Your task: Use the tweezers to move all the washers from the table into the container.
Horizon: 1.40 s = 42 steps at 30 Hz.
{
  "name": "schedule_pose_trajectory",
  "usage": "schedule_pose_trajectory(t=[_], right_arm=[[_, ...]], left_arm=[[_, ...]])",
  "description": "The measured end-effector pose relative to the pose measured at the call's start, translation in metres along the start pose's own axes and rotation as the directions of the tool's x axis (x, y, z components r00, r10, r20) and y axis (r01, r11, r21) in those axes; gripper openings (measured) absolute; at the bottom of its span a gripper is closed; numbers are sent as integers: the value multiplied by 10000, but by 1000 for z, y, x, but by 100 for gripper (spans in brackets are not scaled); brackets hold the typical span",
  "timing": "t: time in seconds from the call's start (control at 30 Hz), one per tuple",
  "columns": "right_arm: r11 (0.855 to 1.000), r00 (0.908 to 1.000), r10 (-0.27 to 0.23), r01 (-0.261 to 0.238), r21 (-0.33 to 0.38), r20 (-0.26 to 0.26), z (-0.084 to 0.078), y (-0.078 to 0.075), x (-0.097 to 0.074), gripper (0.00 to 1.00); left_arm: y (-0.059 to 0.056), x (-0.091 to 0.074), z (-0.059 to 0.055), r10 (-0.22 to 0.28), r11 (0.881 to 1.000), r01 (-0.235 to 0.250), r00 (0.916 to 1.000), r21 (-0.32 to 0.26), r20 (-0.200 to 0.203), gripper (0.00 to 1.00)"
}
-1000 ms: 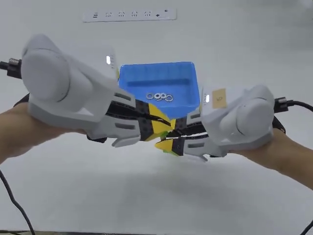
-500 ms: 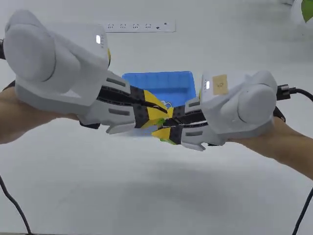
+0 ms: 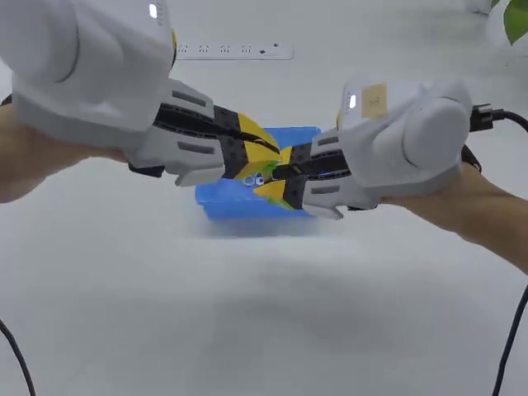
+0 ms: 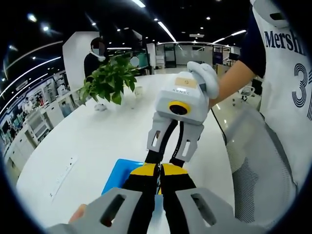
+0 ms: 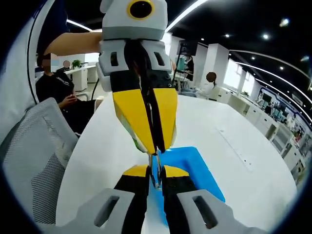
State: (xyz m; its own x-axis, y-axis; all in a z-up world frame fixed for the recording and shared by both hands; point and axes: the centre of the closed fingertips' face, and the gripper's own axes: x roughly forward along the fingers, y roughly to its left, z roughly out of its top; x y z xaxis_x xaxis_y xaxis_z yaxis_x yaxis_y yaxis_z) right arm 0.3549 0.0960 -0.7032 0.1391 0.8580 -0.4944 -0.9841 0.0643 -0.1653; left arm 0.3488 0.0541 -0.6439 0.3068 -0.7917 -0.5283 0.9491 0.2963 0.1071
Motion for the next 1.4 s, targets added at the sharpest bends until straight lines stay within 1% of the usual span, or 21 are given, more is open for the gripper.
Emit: schedule_pose_trajectory(t=[0.1,0.13,0.2,0.33,0.37,0.43,0.53,0.7,0.77,0.93,1.03,1.2,1.33,1.4], right_arm=[[10000,10000,-26,26,-26,0,-2,-7,2,11],[10000,10000,-36,36,-27,10,-5,-16,4,11],[9999,9999,-97,97,-28,31,-7,-22,6,11],[9998,9998,-167,166,76,49,-12,-31,10,11],[9997,9998,-189,189,123,61,-13,-35,10,11],[9996,9997,-230,229,165,68,-16,-40,12,11],[9994,9997,-225,225,251,13,-21,-45,16,11],[9991,9998,-149,154,406,-108,-32,-49,23,11],[9987,9998,-86,94,499,-167,-37,-50,27,11],[9980,9990,20,7,627,-437,-55,-55,36,11],[9968,9986,115,-74,794,-518,-65,-59,40,11],[9959,9972,207,-143,894,-721,-71,-55,42,11],[9951,9966,268,-191,968,-784,-73,-52,43,11],[9948,9970,229,-154,1005,-737,-72,-52,42,11]], left_arm=[[7,4,0,-12,10000,12,10000,0,-43,6],[10,5,-1,-9,10000,9,10000,-12,-63,6],[15,8,-2,29,10000,-29,9999,-23,-107,6],[26,15,-4,62,10000,-63,9998,-44,-196,6],[35,16,-8,59,10000,-60,9998,-53,-191,6],[41,19,-9,72,9999,-74,9997,-95,-213,6],[46,24,-14,47,9999,-51,9996,-126,-293,6],[51,32,-23,-72,9996,62,9993,-270,-376,6],[53,37,-28,-173,9994,158,9987,-312,-473,6],[56,48,-39,-355,9983,327,9975,-479,-604,6],[58,54,-43,-455,9966,412,9971,-715,-610,6],[58,60,-50,-562,9952,505,9962,-841,-669,6],[60,61,-55,-607,9939,538,9957,-962,-703,6],[60,60,-56,-592,9934,523,9960,-1017,-664,6]])
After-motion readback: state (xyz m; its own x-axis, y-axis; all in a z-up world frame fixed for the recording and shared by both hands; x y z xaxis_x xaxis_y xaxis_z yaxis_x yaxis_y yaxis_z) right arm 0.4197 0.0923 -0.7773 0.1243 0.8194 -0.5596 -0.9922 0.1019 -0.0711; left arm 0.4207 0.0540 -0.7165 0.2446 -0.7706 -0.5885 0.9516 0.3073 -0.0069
